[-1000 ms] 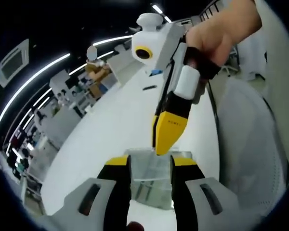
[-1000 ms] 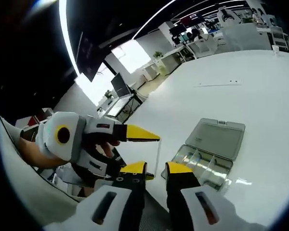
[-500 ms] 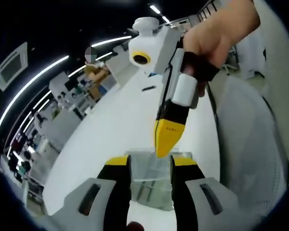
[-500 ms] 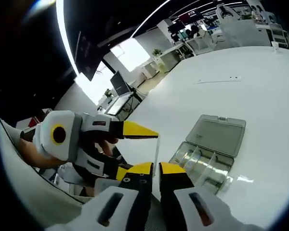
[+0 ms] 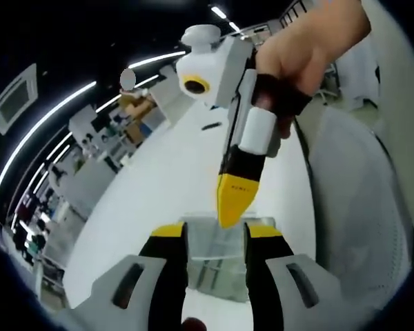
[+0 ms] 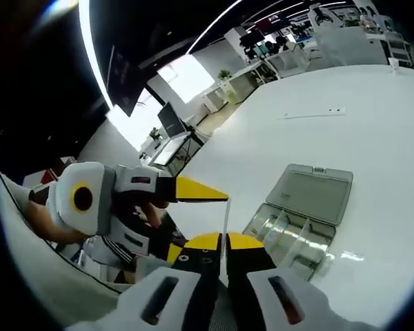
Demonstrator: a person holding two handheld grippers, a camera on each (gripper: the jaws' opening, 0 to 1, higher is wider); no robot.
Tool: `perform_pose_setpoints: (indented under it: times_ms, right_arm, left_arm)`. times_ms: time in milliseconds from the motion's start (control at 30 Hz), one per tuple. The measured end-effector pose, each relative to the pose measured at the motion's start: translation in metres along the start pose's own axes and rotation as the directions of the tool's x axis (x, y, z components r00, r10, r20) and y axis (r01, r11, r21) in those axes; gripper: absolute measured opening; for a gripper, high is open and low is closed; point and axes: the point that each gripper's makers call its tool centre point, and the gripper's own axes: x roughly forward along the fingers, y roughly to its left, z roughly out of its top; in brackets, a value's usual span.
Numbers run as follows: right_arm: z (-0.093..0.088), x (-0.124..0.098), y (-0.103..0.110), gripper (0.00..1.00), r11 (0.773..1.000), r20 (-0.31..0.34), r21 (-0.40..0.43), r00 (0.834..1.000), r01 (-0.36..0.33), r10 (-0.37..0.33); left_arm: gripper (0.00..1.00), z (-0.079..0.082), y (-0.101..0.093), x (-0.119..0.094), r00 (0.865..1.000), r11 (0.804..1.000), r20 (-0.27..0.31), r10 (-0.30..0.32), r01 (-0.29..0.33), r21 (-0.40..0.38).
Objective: Insert the divider into the dual guide fixture by aligning both edges with the guide slots and pushing it downward to the bottom, including one-sided entry, uneven engagement, binding, and posture correction.
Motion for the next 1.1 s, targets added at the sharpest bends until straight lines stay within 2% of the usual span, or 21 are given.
perform_pose_setpoints:
  times_ms: [400,633,700,933,1100]
  right_arm:
    - [-0.002,0.000,-0.001,0.00,1.000,-0.014,-0.006,1.000,0.001,-0.002]
    - [0.000,-0.002,-0.001,0.00,1.000,0.006,-0.003,1.000,-0.004,0.004]
    - [-0.001,-0.002,-0.002,0.00,1.000,0.001,-0.019,1.000,-0.006,0.006]
    - [-0.001,-0.005,-0.001,0.00,0.998,0.014,-0.055,1.000,-0.019,0.020]
    - [-0.002,-0.009,0.000,0.00,0.991,0.018,-0.131,0.999,-0.030,0.033]
  left_arm:
    - [0.29,0.000,-0.002,0.001,1.000,1.000,-0.001,-0.005,0.005,0.013]
    - [0.31,0.003,-0.001,0.000,1.000,1.000,0.004,0.003,-0.003,0.010]
    - [0.28,0.005,0.001,-0.001,1.000,1.000,0.010,0.007,-0.007,0.012]
    - [0.34,0.007,0.001,-0.004,1.000,1.000,0.019,-0.014,0.015,-0.028]
    - [0.33,0.005,0.002,-0.011,0.999,0.995,0.027,-0.040,0.042,-0.086]
